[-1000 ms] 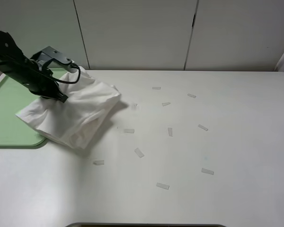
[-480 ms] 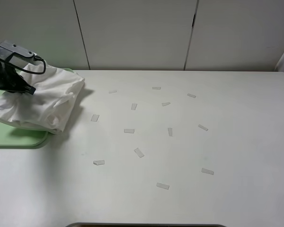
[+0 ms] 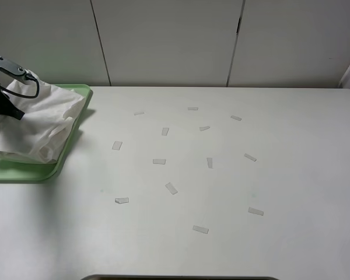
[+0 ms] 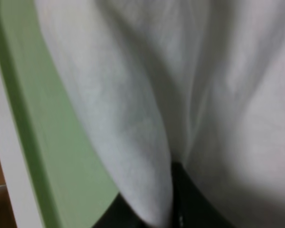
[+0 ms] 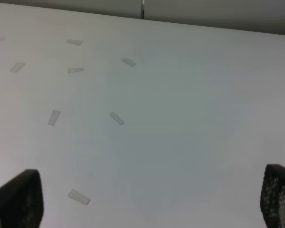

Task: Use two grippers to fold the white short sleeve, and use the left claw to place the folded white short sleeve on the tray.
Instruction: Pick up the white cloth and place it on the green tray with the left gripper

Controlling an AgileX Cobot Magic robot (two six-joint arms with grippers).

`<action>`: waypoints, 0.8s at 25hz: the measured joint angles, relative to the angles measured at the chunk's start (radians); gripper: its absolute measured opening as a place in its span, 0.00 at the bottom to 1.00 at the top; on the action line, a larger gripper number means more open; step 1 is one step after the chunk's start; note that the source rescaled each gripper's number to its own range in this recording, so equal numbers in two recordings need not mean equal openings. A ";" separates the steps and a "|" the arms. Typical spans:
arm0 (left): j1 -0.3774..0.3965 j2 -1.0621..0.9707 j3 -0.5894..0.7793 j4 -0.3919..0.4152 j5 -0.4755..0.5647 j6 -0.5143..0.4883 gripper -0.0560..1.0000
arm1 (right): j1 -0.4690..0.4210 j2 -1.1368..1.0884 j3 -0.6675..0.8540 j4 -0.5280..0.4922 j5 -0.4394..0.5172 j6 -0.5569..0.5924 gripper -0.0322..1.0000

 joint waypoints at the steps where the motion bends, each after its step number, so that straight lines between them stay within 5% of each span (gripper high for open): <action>1: 0.000 0.000 0.000 0.005 0.000 0.005 0.09 | 0.000 0.000 0.000 0.000 0.000 0.000 1.00; 7: 0.011 0.000 0.000 0.017 0.000 0.016 0.10 | 0.000 0.000 0.000 0.000 0.000 0.000 1.00; 9: 0.011 0.000 0.000 0.017 0.001 0.017 0.23 | 0.000 0.000 0.000 0.000 0.000 0.000 1.00; 11: 0.011 0.000 0.000 0.017 -0.001 0.017 0.52 | 0.000 0.000 0.000 0.000 0.000 0.000 1.00; 12: 0.011 0.000 0.000 0.017 -0.001 0.017 0.52 | 0.000 0.000 0.000 0.000 0.000 0.000 1.00; 13: 0.011 0.000 0.000 0.017 -0.023 0.016 0.77 | 0.000 0.000 0.000 0.000 0.000 0.000 1.00; 20: 0.010 -0.044 0.000 0.017 -0.061 0.016 0.98 | 0.000 0.000 0.000 0.000 0.000 0.000 1.00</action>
